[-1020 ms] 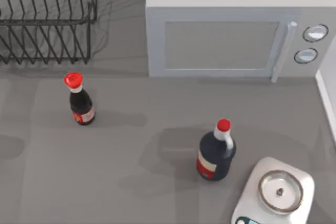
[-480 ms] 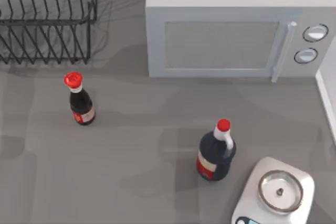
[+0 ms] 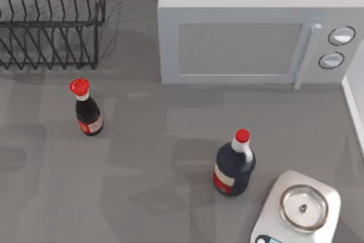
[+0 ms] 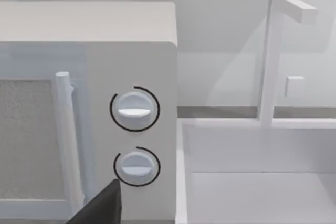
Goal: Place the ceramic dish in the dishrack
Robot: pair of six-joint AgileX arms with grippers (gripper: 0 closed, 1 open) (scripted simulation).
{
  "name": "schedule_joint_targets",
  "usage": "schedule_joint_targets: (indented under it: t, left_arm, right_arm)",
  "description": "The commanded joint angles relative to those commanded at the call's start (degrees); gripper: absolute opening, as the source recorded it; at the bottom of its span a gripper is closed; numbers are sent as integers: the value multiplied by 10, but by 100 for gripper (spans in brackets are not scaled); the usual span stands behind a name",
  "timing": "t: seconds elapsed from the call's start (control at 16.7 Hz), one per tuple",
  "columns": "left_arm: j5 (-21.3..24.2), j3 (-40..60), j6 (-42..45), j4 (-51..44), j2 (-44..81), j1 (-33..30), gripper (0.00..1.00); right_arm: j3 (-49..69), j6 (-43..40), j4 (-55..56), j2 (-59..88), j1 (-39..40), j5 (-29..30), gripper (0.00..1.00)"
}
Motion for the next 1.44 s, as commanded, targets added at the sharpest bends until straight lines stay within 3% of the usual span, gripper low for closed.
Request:
schedule_joint_targets:
  t: [0.3, 1.08, 1.44]
  left_arm:
    - [-1, -4, 0, 6, 6, -1, 0]
    - [-1, -4, 0, 6, 6, -1, 98]
    - [-1, -4, 0, 6, 6, -1, 100]
  right_arm:
    - [0, 0, 0, 0, 0, 0, 100]
    - [0, 0, 0, 0, 0, 0, 100]
    - [0, 0, 0, 0, 0, 0, 100]
